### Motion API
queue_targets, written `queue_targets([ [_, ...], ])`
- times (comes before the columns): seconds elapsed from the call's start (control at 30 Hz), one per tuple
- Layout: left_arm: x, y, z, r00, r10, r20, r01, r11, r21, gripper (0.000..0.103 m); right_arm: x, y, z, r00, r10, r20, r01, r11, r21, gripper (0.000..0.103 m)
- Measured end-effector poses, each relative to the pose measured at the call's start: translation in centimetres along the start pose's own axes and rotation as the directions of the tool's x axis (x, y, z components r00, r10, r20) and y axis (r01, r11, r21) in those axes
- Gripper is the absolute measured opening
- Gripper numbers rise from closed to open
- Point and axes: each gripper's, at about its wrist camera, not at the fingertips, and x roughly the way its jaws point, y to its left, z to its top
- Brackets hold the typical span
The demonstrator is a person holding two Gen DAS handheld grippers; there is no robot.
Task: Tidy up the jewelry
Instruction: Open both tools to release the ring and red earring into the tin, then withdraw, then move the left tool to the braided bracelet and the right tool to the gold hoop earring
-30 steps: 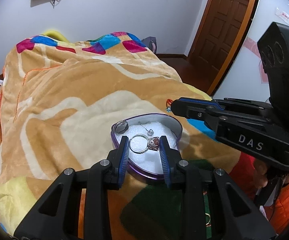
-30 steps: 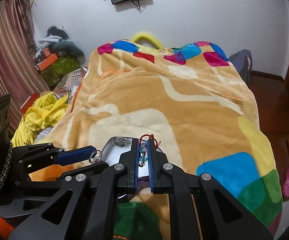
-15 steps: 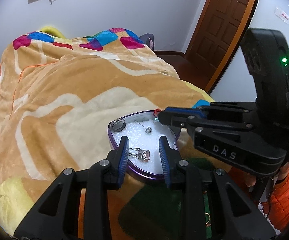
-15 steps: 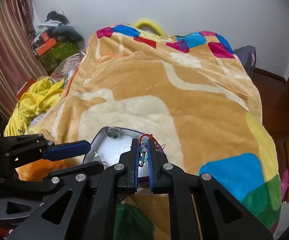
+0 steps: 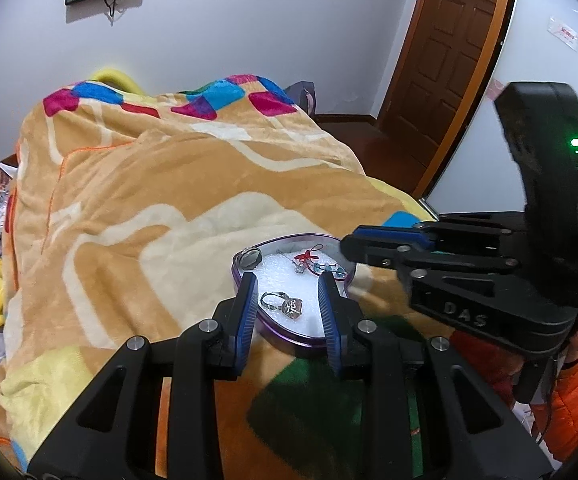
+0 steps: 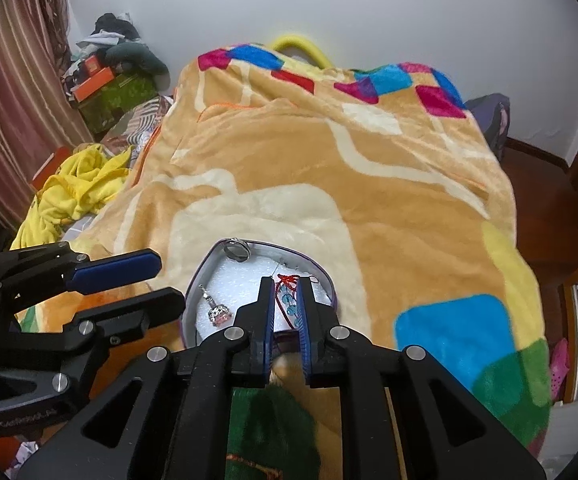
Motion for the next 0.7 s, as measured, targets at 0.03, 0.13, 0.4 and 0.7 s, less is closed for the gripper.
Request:
queue_targets([
  [0.03, -0.4, -0.1, 0.0, 1.000, 0.003, 0.003, -0.003, 1.000, 0.002, 0.030, -0.5, 0.1, 0.0, 1.000, -0.004, 0.009, 0.004, 1.000, -0.001, 0.010],
  [0.13, -1.4, -0.5, -0.1, 1.000, 0.007, 0.012, -0.007, 1.000, 0.006, 0.031, -2.1, 0.3, -0.2, 0.999, -0.014, 0.039, 0.014, 1.000, 0.003, 0.010],
  [0.4, -4.1, -1.8, -0.5, 0.999, 0.012, 0.032, -0.012, 1.000, 0.022, 0.037, -6.6, 1.2, -1.0, 0.991, -0.055, 0.126, 0.054, 0.998, 0.009, 0.022],
  [0.7, -5.2, -3.4, -2.4, 1.000, 0.004, 0.008, -0.004, 0.999, 0.036, 0.042, -9.9, 1.5, -3.3, 0.972, -0.133, 0.193, 0.126, 0.991, 0.052, 0.033],
])
